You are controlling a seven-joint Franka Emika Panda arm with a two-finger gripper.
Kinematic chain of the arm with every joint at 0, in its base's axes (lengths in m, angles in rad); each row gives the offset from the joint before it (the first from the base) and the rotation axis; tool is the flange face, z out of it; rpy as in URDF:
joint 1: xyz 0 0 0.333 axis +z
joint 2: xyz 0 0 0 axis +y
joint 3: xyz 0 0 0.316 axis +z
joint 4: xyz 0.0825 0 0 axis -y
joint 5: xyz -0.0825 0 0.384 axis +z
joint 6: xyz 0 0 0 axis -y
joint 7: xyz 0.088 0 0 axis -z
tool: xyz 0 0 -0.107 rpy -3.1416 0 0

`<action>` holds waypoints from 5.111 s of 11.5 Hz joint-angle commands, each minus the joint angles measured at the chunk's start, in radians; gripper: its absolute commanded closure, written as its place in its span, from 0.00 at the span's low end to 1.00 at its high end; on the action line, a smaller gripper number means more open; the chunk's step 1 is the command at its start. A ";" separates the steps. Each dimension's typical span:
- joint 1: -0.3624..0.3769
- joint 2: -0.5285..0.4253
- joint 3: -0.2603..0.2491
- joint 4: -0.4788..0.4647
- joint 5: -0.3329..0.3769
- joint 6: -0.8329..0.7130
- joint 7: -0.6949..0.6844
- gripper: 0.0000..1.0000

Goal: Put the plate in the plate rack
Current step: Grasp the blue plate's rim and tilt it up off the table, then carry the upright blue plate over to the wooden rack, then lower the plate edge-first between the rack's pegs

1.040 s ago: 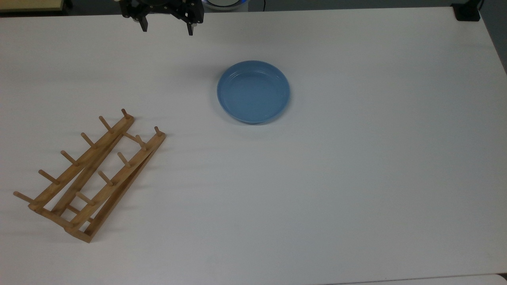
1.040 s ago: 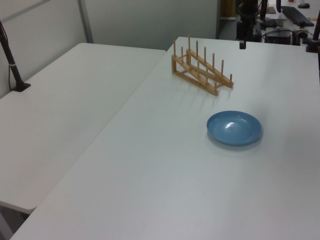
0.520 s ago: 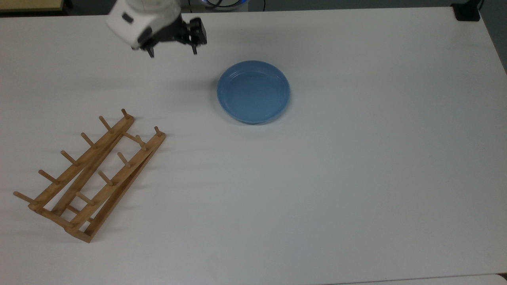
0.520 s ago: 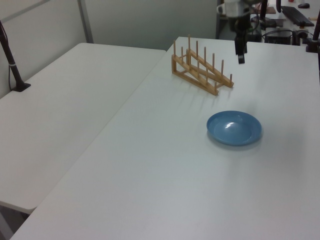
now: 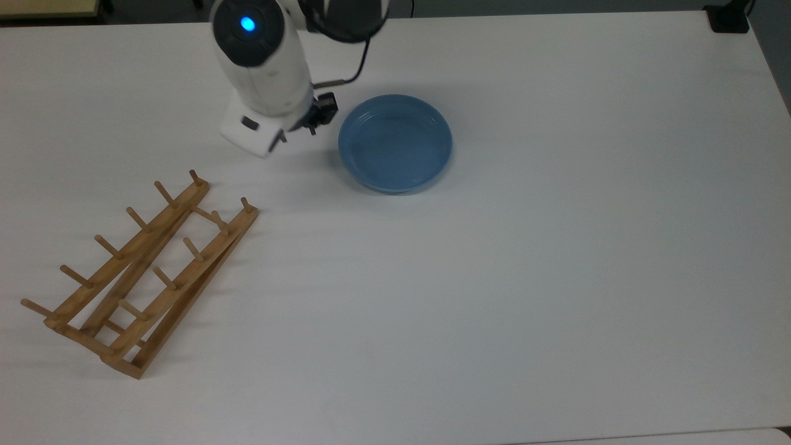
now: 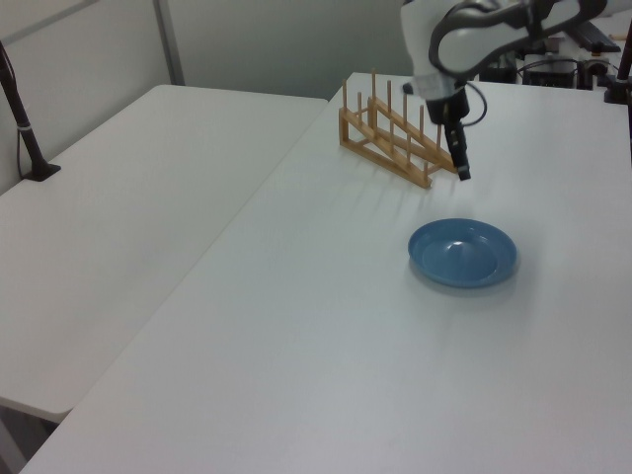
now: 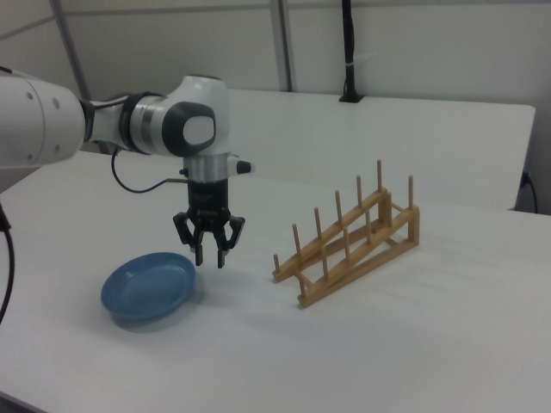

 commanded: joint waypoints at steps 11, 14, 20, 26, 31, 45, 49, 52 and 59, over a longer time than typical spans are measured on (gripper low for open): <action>0.124 0.101 0.015 -0.047 0.013 0.159 0.047 0.96; 0.124 0.094 0.015 -0.045 0.008 0.156 0.035 1.00; 0.113 0.011 0.003 0.016 0.001 0.151 0.001 1.00; 0.061 -0.046 -0.075 0.131 -0.005 0.299 0.002 1.00; 0.041 -0.049 -0.212 0.131 0.011 0.690 0.007 1.00; -0.112 0.060 -0.247 0.105 0.157 1.156 -0.007 1.00; -0.120 0.074 -0.247 0.099 0.174 1.176 -0.135 1.00; -0.117 0.074 -0.247 0.096 0.199 1.174 -0.250 1.00; -0.117 0.095 -0.249 0.102 0.195 1.182 -0.396 1.00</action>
